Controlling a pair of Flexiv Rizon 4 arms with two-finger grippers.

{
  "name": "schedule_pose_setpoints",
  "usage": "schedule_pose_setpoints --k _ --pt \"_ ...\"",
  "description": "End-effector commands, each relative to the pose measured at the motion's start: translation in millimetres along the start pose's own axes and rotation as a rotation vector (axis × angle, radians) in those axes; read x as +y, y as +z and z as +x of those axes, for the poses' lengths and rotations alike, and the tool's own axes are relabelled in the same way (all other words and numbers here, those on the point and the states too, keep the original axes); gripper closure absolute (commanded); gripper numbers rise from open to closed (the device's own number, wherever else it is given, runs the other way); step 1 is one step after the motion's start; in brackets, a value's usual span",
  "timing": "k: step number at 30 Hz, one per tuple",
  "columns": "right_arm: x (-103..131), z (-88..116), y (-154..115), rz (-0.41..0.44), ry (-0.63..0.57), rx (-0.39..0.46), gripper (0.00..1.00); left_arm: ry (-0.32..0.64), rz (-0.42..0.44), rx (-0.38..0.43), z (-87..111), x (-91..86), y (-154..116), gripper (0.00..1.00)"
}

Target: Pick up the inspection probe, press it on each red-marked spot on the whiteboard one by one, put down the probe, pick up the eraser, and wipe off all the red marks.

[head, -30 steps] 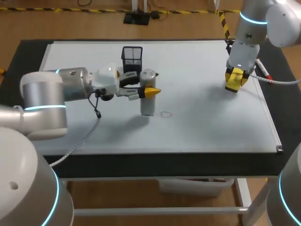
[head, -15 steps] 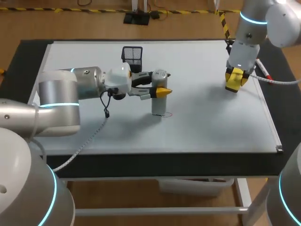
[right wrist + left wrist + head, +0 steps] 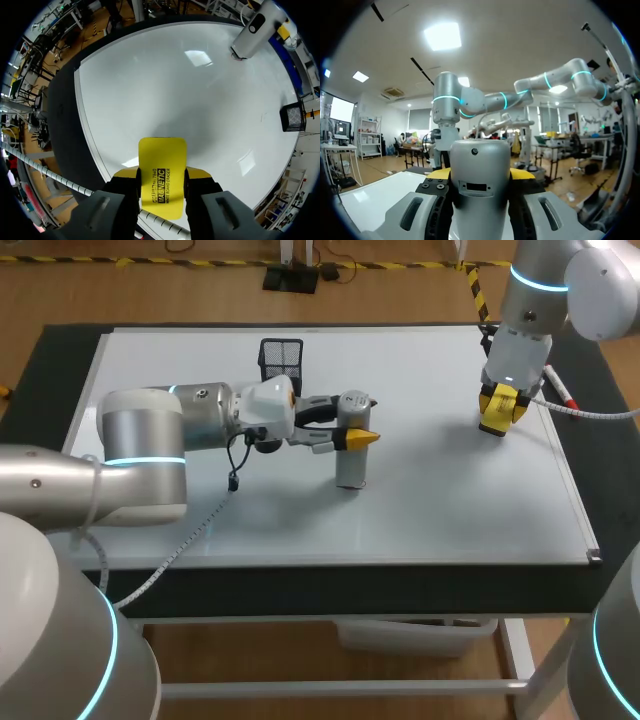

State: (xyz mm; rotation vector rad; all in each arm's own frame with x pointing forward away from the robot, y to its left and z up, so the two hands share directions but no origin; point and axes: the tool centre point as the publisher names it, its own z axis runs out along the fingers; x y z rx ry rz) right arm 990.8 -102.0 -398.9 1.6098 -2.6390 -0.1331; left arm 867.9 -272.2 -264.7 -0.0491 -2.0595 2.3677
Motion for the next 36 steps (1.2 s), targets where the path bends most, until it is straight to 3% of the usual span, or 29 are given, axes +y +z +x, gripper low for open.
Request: schedule_pose_setpoints --k 1,36 --pt "-1.0 -0.3 -0.8 0.001 -0.002 0.005 1.00 -0.006 -0.002 0.008 -2.4 1.7 1.9 1.00" --pt "-1.0 -0.3 -0.8 0.001 -0.002 0.005 1.00 0.014 -0.080 0.017 -2.1 12.0 3.1 1.00"
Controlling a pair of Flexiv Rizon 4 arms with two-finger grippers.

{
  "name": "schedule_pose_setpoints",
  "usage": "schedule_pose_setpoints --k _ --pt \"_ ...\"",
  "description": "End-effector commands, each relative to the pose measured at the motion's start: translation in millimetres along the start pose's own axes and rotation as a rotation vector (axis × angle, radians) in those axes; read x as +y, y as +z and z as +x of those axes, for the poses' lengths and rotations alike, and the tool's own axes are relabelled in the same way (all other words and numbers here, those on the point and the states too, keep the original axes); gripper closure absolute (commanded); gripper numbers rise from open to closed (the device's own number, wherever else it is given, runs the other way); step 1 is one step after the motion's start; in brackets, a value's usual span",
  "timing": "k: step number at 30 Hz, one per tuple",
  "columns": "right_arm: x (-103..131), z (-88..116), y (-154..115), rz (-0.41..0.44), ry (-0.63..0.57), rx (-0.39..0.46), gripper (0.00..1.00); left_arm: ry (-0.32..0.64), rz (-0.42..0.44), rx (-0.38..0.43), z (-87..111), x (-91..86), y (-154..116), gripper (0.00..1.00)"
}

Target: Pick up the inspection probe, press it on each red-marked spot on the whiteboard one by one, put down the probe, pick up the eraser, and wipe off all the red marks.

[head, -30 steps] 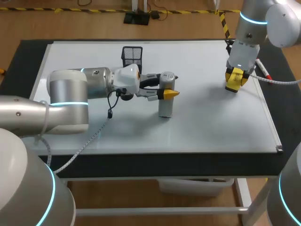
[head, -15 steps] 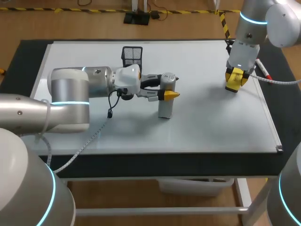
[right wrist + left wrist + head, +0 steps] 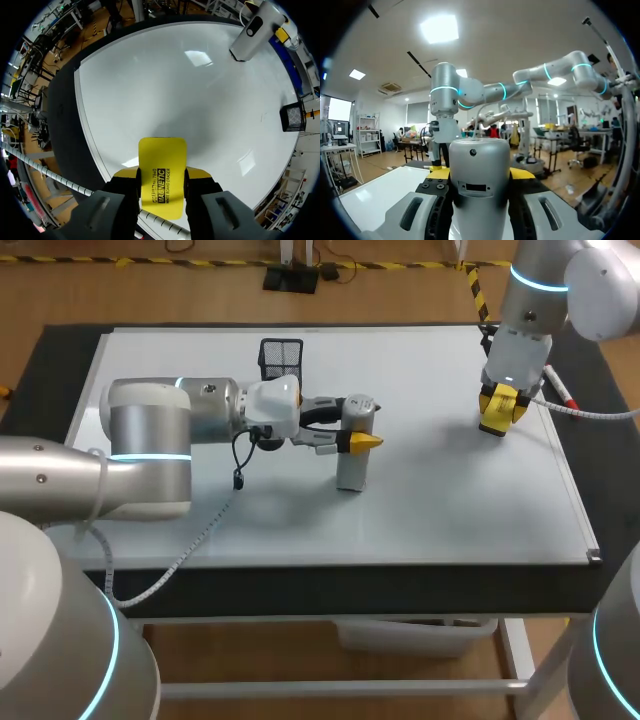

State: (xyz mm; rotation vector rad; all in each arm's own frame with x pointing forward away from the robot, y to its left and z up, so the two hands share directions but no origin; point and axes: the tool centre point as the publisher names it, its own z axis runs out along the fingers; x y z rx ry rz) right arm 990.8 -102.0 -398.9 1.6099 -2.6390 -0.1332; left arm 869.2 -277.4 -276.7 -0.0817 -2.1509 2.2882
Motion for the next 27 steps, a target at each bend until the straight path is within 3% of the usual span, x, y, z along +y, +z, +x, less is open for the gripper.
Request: schedule_pose_setpoints --k 1,11,18,27 --pt "-1.0 -0.2 -0.8 0.001 -0.002 0.005 1.00 -0.001 -0.002 0.003 -0.9 -0.5 -0.4 1.00" --pt "-1.0 -0.2 -0.8 0.001 -0.002 0.005 1.00 0.001 0.000 0.003 -1.1 -2.0 0.2 1.00" --pt "-1.0 -0.2 -0.8 0.001 -0.002 0.005 1.00 0.016 0.027 0.009 0.9 -16.2 -3.3 1.00" --pt "-1.0 -0.2 -0.8 0.001 -0.002 0.005 1.00 0.022 0.067 -0.036 -8.6 -34.1 -42.3 1.00"
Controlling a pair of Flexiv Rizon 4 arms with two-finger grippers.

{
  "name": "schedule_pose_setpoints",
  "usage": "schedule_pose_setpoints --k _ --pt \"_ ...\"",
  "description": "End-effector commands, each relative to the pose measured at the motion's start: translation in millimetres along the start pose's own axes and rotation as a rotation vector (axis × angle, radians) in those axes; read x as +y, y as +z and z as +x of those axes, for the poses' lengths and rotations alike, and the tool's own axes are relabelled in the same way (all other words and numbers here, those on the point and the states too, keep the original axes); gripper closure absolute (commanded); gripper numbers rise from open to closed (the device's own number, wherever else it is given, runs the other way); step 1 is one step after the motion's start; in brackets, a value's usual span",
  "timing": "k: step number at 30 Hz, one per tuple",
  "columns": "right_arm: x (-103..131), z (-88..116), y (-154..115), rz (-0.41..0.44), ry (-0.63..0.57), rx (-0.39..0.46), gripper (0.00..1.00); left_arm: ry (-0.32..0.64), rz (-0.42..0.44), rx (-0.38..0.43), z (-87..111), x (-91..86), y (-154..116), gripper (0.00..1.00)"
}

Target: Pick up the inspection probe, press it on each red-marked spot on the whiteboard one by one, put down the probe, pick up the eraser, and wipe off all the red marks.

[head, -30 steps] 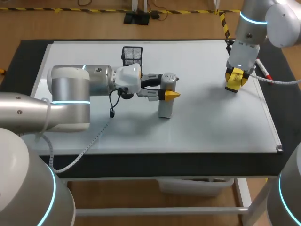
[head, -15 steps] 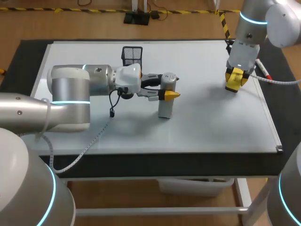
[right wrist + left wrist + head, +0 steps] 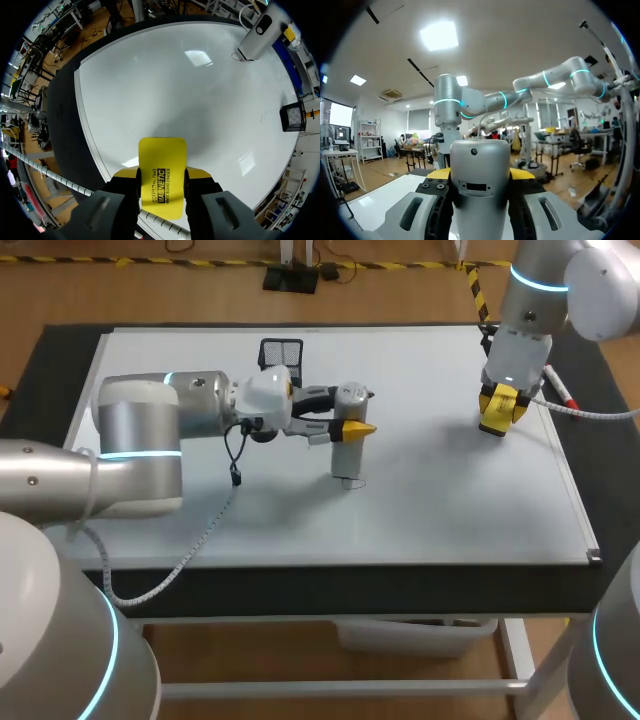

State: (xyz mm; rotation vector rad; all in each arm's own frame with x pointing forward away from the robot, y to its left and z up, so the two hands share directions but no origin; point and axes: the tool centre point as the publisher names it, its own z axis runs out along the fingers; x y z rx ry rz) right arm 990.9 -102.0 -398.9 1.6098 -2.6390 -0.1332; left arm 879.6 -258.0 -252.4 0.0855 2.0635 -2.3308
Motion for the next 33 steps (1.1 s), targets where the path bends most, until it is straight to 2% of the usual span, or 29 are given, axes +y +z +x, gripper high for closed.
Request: schedule_pose_setpoints --k 1,18,33 --pt "-1.0 -0.2 -0.8 0.001 -0.002 0.005 1.00 0.004 0.006 -0.032 -0.8 -12.0 -30.1 1.00" --pt "-1.0 -0.2 -0.8 0.001 -0.002 0.005 1.00 0.040 0.007 -0.247 -30.4 -33.5 -148.7 1.00" --pt "-1.0 -0.2 -0.8 0.001 -0.002 0.005 1.00 0.050 -0.009 -0.341 -44.6 -32.5 -202.0 1.00"
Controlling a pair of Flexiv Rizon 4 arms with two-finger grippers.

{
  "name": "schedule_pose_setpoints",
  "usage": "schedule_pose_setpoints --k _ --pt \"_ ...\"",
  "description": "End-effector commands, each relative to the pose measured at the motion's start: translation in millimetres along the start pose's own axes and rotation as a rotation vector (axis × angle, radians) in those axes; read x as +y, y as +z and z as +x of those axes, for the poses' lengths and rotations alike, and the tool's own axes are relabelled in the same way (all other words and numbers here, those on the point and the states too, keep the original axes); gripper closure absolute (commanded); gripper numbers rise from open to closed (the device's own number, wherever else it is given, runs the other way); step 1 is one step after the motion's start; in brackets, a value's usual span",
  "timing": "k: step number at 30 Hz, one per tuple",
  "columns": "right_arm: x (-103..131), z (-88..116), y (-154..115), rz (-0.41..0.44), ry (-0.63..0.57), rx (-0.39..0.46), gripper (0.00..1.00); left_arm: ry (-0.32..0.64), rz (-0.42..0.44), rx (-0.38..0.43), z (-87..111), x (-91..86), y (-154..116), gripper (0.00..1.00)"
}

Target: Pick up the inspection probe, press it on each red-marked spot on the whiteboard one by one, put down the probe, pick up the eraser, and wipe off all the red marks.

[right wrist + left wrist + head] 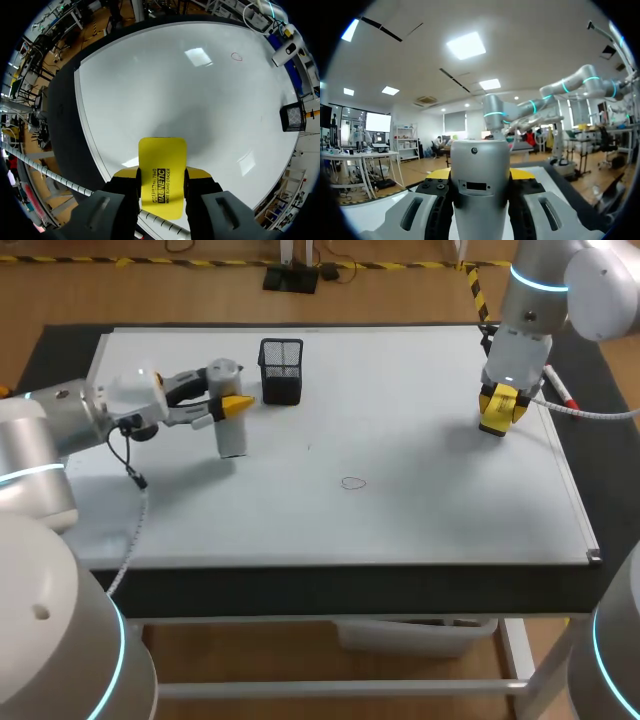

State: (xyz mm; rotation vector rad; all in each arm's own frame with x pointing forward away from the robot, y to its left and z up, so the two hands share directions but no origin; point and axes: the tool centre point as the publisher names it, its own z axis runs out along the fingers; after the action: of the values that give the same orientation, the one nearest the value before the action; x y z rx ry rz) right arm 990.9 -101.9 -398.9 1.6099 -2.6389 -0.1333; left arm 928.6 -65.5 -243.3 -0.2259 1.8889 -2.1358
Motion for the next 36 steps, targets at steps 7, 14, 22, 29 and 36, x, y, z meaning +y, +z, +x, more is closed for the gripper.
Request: schedule_pose_setpoints --k 7,14,22,29,36 --pt "-1.0 -0.2 -0.9 0.001 -0.002 0.005 1.00 -0.007 -0.002 -0.050 -12.1 -1.3 -27.6 1.00" --pt "-1.0 -0.2 -0.9 0.001 -0.002 0.005 1.00 -0.006 -0.005 -0.071 -19.6 -1.1 -38.5 1.00" --pt "-1.0 -0.2 -0.9 0.001 -0.002 0.005 1.00 -0.003 -0.005 -0.086 -26.2 -1.6 -48.4 1.00" --pt "-1.0 -0.2 -0.9 0.001 -0.002 0.005 1.00 0.004 -0.002 -0.087 -25.8 -4.7 -50.5 1.00" --pt "-1.0 -0.2 -0.9 0.001 -0.002 0.005 1.00 0.004 -0.002 -0.087 -25.8 -4.7 -50.5 1.00"
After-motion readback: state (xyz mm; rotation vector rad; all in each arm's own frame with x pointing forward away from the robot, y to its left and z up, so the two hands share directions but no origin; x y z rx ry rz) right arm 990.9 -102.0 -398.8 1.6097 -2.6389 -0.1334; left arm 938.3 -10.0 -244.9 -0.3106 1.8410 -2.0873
